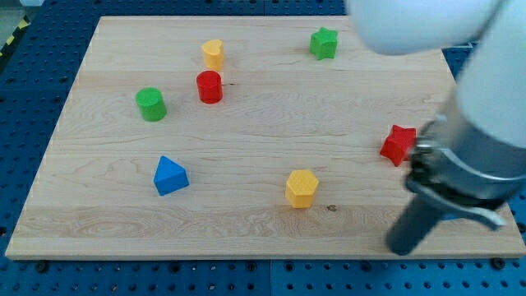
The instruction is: Push the blue triangle close to the yellow hexagon
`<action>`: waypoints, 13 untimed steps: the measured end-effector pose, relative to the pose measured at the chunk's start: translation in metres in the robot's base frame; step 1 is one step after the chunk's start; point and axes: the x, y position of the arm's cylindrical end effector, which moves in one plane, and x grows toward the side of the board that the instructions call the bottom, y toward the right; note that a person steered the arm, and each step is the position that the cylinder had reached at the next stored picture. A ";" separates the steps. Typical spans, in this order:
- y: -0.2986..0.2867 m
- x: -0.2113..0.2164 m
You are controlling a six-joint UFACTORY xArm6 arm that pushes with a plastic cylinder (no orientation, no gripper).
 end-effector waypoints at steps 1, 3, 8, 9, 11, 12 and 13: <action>-0.083 0.000; -0.242 -0.013; -0.309 -0.088; -0.297 -0.092; -0.260 -0.092; -0.243 -0.085; -0.220 -0.078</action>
